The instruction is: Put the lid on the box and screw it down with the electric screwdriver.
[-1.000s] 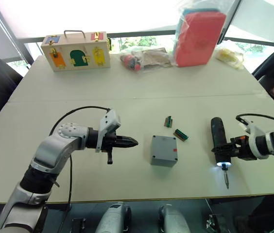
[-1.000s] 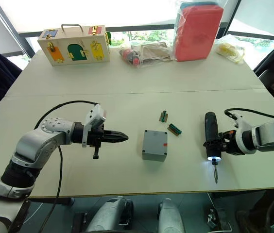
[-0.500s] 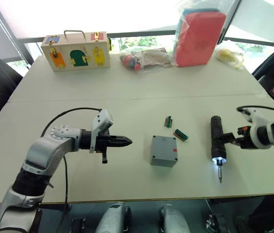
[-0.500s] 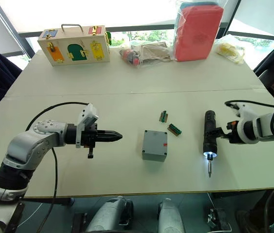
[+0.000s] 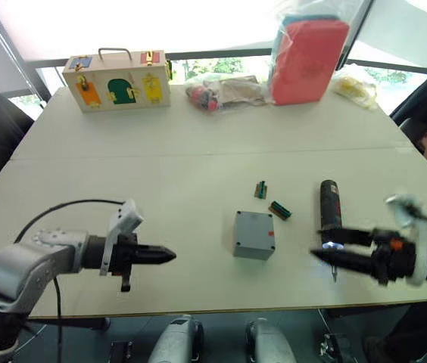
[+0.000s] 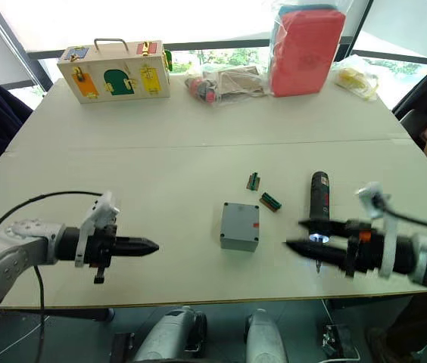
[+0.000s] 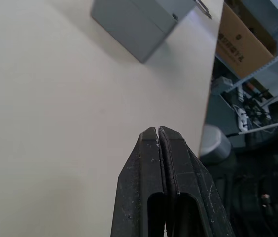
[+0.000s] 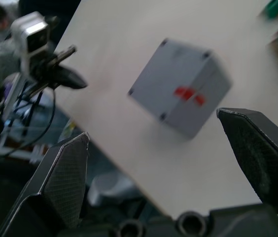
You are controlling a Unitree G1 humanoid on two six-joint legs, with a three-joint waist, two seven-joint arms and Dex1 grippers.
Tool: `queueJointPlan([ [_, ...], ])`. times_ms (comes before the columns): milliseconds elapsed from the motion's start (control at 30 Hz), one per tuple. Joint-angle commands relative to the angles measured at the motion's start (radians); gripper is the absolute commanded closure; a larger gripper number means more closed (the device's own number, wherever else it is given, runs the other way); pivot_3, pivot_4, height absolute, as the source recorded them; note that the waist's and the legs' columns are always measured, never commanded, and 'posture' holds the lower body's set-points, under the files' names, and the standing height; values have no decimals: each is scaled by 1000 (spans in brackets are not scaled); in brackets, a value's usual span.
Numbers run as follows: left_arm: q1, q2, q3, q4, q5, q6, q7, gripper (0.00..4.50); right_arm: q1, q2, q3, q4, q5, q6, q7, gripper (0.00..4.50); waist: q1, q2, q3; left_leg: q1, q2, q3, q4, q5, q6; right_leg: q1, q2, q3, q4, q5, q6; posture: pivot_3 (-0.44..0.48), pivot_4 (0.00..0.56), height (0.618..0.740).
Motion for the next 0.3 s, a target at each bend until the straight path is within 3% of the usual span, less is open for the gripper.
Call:
queueJointPlan([
  [33,90,24,40,-85,-42,13,15,4500,47,-30,59,-96,-51,-72,86,68,1,0,0,0,0,0,0,0,0,0,0,0,0,0,0,0,150,740],
  [133,168,29,67,-129,-60,15,37,4500,106,-70,109,-101,-164,-159,174,68,3,0,0,0,0,0,0,0,-1,-1,-1,0,-2,0,0,0,150,740],
  [300,167,16,97,-146,-112,27,91,4500,102,-80,174,-76,-227,-234,212,68,16,-1,0,0,0,0,0,-2,-3,-3,-2,-1,-3,0,-1,0,150,740],
])
